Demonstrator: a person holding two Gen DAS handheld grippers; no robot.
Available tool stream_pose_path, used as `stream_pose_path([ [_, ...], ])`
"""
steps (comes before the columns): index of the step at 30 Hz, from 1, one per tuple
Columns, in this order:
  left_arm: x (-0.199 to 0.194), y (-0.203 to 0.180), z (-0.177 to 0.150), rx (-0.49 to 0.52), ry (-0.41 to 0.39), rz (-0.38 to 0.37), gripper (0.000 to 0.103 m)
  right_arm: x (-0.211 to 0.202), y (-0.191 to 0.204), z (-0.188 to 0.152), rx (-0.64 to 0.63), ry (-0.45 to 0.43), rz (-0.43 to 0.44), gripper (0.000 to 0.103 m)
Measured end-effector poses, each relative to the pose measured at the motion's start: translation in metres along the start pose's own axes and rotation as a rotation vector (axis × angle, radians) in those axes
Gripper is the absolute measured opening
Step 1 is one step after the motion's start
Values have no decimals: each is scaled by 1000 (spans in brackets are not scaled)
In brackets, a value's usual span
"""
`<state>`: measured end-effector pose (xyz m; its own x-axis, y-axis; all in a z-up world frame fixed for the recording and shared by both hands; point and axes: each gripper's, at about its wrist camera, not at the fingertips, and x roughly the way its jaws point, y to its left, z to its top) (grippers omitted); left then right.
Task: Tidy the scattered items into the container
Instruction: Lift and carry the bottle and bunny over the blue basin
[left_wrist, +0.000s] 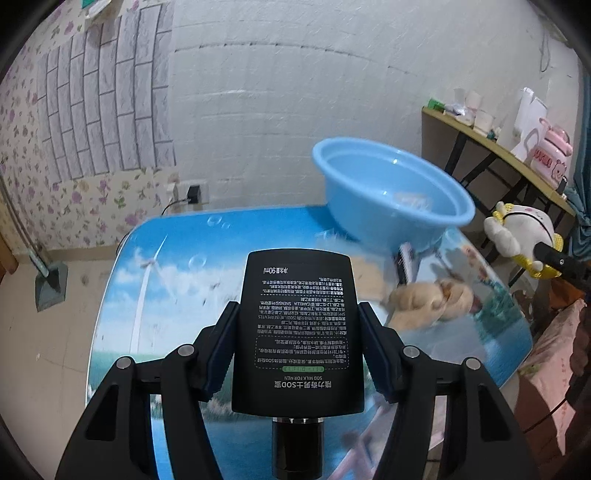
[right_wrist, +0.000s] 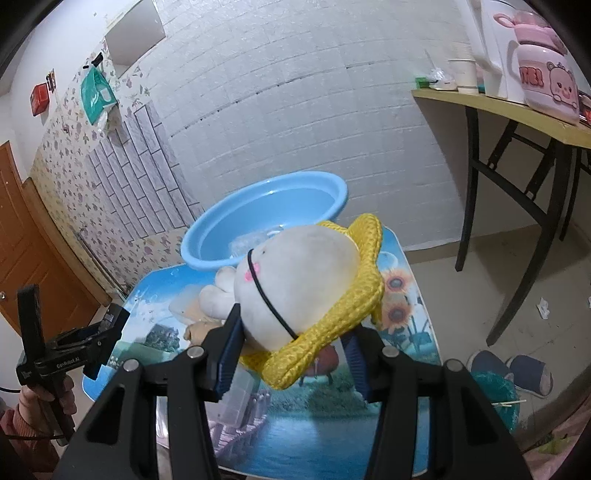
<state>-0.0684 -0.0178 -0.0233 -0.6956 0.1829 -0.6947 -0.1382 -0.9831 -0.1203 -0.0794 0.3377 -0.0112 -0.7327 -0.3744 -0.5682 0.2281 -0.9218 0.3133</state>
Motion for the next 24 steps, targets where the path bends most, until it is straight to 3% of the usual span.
stream_pose_path([
  [8,10,-31,39,51,-40,-35,62,7,10,32,-25,-52,46,49],
  [18,52,-81,93,133,-55,-108,62,54,11,59,-39,-31,74,49],
  [24,83,-93,110,160,-36,-119,62,80,6,68,-50,-13,69,49],
])
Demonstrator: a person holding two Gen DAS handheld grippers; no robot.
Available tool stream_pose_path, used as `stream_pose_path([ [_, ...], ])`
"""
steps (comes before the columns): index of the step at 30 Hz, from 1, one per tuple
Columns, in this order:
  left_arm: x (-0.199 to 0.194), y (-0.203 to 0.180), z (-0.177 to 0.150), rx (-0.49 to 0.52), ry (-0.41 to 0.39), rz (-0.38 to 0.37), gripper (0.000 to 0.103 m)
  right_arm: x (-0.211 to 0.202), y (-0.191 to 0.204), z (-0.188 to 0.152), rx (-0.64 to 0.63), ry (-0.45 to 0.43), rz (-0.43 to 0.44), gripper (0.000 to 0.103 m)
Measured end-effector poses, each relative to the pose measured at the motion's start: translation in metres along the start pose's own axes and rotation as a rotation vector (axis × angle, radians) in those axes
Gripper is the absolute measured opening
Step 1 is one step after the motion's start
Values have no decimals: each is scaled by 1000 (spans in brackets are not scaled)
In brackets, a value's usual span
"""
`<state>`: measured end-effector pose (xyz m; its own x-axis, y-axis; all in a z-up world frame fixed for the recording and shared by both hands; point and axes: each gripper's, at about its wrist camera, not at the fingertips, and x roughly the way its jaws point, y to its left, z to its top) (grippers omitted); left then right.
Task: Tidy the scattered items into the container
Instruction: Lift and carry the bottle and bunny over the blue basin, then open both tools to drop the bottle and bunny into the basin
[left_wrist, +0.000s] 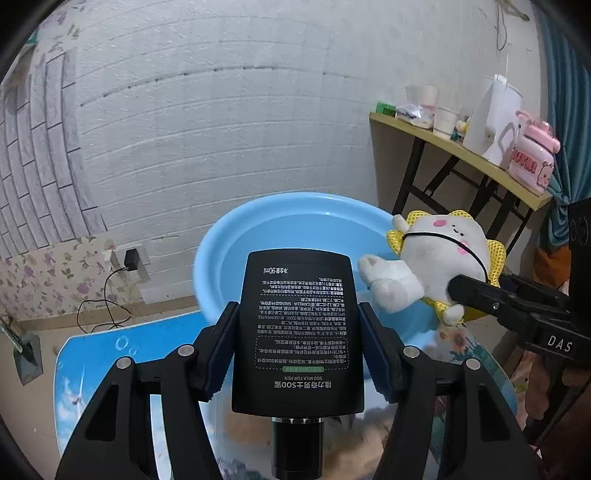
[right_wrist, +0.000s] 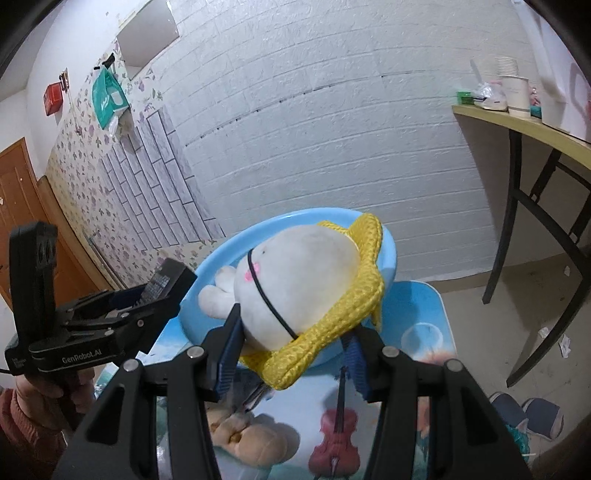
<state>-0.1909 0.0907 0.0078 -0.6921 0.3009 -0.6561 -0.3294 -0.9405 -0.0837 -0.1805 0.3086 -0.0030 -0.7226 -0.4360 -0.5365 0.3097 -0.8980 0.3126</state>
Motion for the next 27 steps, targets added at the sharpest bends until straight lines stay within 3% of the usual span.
stream_pose_path([
  [7,33,-8,9,48,40,6,62,34,-9,5,2,46,-5,49],
  [13,47,-2,9,38,62,8,62,44,-14,7,24,32,2,54],
  [15,44,-4,9,47,50,18,64,45,-13,8,20,32,-3,55],
  [17,40,-5,8,51,40,14,75,44,-13,7,19,33,-3,56],
  [27,6,-14,-6,53,21,13,76,24,-8,-9,26,33,-11,59],
])
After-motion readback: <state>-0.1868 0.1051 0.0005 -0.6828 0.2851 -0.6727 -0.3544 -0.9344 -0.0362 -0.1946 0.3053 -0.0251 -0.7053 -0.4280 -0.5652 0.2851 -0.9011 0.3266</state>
